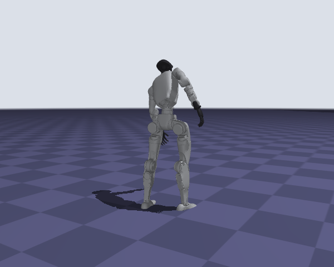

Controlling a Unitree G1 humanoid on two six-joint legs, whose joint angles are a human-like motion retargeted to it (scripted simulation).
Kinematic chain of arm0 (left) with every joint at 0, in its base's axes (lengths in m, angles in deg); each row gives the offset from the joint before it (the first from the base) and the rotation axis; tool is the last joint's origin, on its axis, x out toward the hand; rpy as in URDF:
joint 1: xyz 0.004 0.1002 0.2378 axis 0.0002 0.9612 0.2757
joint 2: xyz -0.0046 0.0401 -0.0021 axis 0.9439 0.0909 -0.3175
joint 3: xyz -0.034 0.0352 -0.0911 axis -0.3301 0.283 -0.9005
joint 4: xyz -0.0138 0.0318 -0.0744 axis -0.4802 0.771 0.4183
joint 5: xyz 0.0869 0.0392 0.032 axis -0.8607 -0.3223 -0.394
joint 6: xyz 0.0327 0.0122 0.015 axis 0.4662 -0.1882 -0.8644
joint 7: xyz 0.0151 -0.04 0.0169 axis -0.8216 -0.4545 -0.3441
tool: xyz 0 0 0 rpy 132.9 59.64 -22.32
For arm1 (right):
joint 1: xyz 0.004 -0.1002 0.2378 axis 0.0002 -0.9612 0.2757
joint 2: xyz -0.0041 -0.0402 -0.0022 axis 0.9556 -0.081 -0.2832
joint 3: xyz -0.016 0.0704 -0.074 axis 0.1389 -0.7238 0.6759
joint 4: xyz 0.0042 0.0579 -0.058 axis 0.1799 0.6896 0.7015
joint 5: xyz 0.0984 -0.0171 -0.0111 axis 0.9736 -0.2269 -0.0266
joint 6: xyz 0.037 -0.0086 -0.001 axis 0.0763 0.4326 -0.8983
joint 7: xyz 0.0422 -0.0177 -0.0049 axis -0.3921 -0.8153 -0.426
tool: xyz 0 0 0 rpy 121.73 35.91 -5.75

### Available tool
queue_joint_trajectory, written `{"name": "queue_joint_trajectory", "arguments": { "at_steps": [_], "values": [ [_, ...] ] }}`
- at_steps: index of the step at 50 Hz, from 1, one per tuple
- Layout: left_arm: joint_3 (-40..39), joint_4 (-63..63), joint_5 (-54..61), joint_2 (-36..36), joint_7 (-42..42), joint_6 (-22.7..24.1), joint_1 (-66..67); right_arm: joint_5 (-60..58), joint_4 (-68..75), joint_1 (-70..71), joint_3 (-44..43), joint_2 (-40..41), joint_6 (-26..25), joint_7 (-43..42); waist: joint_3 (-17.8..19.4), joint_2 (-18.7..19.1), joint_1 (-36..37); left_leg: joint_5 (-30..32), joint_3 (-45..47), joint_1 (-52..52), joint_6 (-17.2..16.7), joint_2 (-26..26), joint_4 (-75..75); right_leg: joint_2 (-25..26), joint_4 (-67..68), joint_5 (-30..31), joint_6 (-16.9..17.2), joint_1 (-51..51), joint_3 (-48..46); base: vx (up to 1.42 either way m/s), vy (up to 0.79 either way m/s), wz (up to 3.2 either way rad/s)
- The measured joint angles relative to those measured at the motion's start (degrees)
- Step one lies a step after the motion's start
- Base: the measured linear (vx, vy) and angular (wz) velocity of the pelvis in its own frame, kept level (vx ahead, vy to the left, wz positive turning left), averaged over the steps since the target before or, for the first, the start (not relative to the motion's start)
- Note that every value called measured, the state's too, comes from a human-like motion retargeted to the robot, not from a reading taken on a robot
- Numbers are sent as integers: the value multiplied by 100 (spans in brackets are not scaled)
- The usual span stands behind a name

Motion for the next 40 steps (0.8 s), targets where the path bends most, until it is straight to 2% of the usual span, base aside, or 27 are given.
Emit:
{"name": "queue_joint_trajectory", "arguments": {
  "at_steps": [3,7,13,17,19,25,30,32,36,40],
  "values": [
    [114,-34,51,29,12,50,-482,24,4,-33,-22,56,-2,23,-18,73,26,-79,10,69,-161,124,-1,198,-306,270,0,-309,-209,32,-31,9],
    [216,-39,161,-61,11,152,-852,9,90,31,-70,156,-6,-31,-27,183,-53,-200,-208,99,-259,54,-1,114,-331,494,0,-446,-461,39,-20,52],
    [61,-78,398,-244,-2,181,-217,-45,125,349,-27,120,25,-135,-67,398,-137,-70,-439,41,-112,-14,334,-8,-321,175,0,-143,-563,39,-16,37],
    [-27,-26,337,-276,-42,52,549,-6,-207,622,-76,-50,36,-181,-51,263,94,39,-586,-307,237,-111,921,28,-280,22,0,-16,-388,33,-23,-38],
    [-89,39,162,-279,-114,10,966,-28,-419,688,-137,-111,81,-264,-69,183,234,72,-682,-526,270,-131,960,49,-247,-74,0,38,-289,34,-11,-48],
    [-324,287,-590,-278,-555,-23,2272,-199,-870,674,-263,-133,263,-473,-108,81,564,809,-454,-1034,-65,108,-1,167,-65,-433,0,298,-117,37,2,-31],
    [-552,615,-1203,-307,-794,-26,3072,-253,-961,517,-196,-128,325,-390,-231,-48,786,390,161,-1750,-294,251,-1,187,41,-752,0,503,40,39,13,-36],
    [-794,747,-1275,-371,-735,-66,3359,-293,-949,464,-138,-169,318,-365,-281,-89,872,344,277,-1731,-296,293,-1,182,113,-932,0,666,185,46,28,-73],
    [-1171,959,-896,-544,-427,-161,3783,-340,-879,356,-45,-246,252,-411,-352,-196,997,728,492,-1171,-229,416,-1,158,299,-1255,0,1144,575,51,30,-84],
    [-1095,1084,-561,-542,-245,-191,3675,-288,-805,148,-92,-164,166,-390,-351,-328,904,438,587,-610,-121,337,-1,20,491,-1198,0,1496,591,42,29,-11]
  ]
}}
